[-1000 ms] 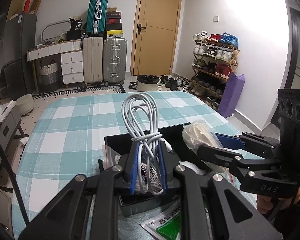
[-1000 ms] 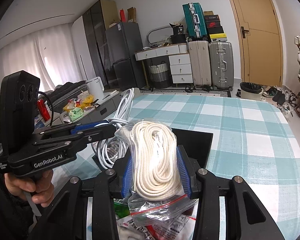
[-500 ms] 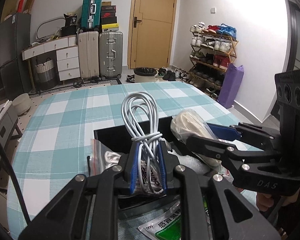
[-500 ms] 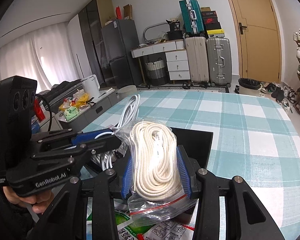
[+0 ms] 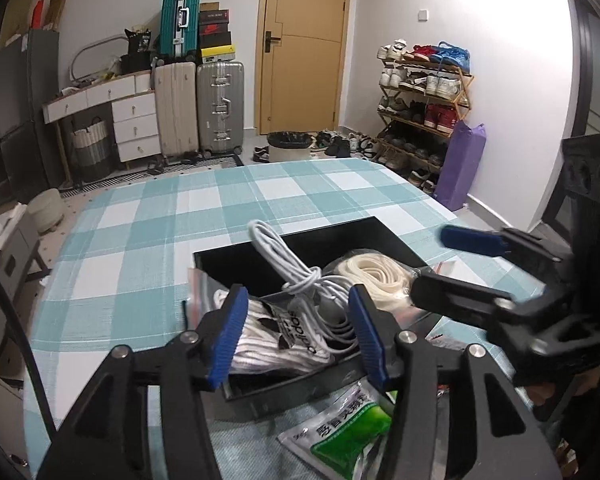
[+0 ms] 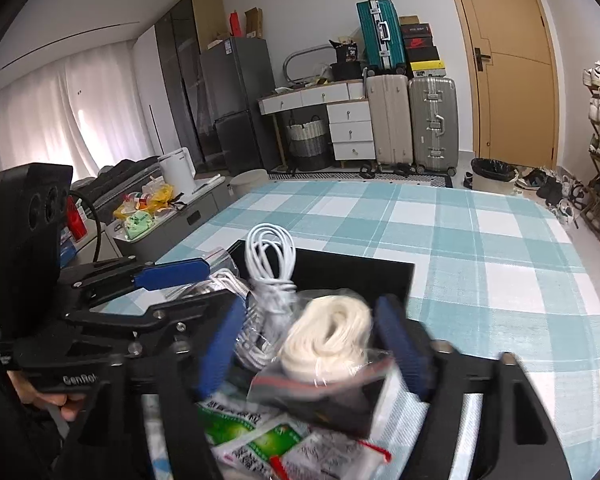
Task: Organize soft objects
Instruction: 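Lower both items into the black box and open both tools, then withdraw both open tools from the box toward the packets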
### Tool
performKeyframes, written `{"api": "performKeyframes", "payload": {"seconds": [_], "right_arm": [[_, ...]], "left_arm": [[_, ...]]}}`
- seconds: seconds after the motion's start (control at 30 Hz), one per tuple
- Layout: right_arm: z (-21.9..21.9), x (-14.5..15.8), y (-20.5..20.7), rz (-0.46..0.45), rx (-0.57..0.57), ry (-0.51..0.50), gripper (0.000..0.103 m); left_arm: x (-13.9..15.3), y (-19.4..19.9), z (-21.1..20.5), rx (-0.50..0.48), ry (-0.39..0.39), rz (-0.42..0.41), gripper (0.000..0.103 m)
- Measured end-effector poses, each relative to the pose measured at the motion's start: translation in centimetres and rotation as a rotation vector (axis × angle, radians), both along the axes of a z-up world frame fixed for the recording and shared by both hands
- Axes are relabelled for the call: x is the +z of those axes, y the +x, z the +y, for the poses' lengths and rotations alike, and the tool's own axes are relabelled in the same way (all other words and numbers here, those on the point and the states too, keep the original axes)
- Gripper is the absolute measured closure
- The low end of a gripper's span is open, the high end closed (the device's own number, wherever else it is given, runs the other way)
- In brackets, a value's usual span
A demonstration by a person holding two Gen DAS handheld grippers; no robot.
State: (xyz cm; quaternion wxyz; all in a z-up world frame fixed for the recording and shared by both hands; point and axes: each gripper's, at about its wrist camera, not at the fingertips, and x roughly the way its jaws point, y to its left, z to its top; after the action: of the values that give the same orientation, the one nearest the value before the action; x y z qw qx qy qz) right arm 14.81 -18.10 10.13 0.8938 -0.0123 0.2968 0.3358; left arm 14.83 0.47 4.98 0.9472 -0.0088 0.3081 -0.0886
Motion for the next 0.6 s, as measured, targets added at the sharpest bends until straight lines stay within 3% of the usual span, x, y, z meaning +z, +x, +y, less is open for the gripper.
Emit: {"api": "performKeyframes", "payload": {"seconds": [0.07,0.1,0.13,0.37,0.6], "right_arm": [[-0.7,0.2,-0.6,0.004,-0.003,-0.001,0.007],[-1.1,0.3,-1.0,0.005,-0.009,-0.001,0.002],[-1.5,0.4,-1.3,0.002,-0.018,-0.003,0.001],[-4.1,0.0,-2.9,0.044,-0.088,-0.011,0.001],[-4.5,-2.0,-3.8,0.111,-0.081,-0.053,0.001]], "left_arm": [[0.2,-0.6,0.2,0.017,-0.004,-0.002,0.023],[0.4,-1.0,0.3,0.028,-0.008,-0.01,0.005],[0.5,-1.4,0.4,0.035,-0.01,-0.019,0.0],[0.9,-3.5,0.6,0.074,0.01,-0.03,0.0],[0.1,-4.9,0.9,0.1,0.009,-0.012,0.0]]}}
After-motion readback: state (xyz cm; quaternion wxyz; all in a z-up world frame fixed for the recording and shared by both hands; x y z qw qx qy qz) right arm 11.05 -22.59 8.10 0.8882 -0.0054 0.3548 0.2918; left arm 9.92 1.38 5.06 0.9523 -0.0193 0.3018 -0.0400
